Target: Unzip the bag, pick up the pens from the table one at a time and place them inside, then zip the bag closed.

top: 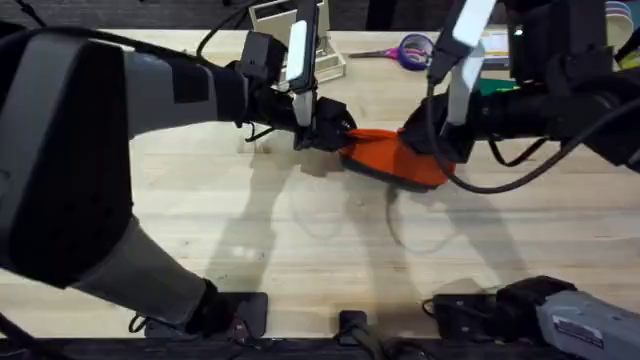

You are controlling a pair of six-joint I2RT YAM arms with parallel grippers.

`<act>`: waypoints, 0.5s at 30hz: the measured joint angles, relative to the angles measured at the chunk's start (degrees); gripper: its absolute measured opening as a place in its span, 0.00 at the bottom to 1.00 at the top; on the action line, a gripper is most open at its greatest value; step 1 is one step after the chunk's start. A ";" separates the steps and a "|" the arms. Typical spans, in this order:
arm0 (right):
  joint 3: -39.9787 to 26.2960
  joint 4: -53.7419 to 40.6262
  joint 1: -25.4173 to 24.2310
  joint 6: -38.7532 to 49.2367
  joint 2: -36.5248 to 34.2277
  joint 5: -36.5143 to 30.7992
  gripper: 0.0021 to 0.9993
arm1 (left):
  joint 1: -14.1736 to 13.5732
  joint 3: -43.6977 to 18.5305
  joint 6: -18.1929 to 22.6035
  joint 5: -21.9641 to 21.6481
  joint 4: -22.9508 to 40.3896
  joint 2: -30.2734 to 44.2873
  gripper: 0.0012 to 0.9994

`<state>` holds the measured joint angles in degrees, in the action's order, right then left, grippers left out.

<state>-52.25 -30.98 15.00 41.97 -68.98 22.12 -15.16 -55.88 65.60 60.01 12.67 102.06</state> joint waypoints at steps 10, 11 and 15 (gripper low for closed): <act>0.00 6.86 5.88 -2.80 -3.82 -0.17 0.03 | 0.31 0.00 0.01 0.02 -0.02 0.00 0.04; 0.00 8.04 6.32 -3.14 -4.43 -0.16 0.03 | 0.31 0.00 0.01 0.02 -0.02 0.00 0.04; 0.00 12.51 7.82 -4.38 -6.80 -0.01 0.03 | 0.31 0.00 0.00 0.03 -0.02 0.00 0.04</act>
<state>-52.25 -18.48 22.82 37.59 -75.78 22.11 -14.85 -55.88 65.59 60.04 12.64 102.06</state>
